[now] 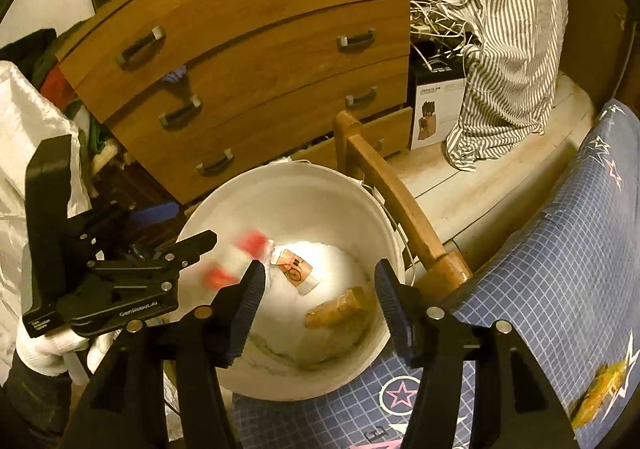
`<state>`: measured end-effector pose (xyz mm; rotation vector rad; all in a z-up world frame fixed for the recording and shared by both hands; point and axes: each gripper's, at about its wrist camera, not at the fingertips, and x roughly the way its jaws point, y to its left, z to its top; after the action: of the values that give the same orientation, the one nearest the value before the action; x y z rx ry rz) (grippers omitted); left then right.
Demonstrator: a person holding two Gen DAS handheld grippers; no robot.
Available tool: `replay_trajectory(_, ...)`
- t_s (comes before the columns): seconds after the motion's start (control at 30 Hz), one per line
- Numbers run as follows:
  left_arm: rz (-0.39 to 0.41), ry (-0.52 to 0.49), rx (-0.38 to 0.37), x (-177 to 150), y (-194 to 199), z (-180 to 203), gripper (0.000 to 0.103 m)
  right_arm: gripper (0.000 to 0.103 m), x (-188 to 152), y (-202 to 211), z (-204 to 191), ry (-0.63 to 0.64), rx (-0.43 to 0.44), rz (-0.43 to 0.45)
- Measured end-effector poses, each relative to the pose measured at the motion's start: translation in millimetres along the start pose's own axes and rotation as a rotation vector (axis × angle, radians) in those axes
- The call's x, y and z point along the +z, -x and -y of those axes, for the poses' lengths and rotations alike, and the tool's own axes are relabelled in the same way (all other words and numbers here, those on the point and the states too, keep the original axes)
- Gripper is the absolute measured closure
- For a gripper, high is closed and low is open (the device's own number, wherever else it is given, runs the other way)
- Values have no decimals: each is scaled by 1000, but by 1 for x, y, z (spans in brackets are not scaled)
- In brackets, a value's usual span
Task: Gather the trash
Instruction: 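Open both tools to drop the cigarette box and towel ball into the bucket, then grasp the white cup lid with the left tool while the right tool grasps the white wipes packet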
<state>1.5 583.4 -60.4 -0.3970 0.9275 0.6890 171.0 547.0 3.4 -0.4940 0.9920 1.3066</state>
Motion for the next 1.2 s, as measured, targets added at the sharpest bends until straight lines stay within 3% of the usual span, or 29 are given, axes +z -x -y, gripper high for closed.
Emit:
replay_trajectory(0.27,37,-9,-26,-10,20,14,36,43,-37,45,12,-25,11,97)
replay_trajectory(0.5,95,-76,-117,-40,48,72,33,31,-127,135,31,-48,-62,315)
replay_trajectory(0.7,122,-206,-270,-75,63,166,28,25,-272,213,84,-181,-217,461)
replay_trajectory(1.0,33,-445,-478,-135,48,330,27,25,-473,304,178,-425,-448,543)
replay_trajectory(1.2,-76,-442,-565,-160,27,388,27,26,-573,356,343,-778,-482,577)
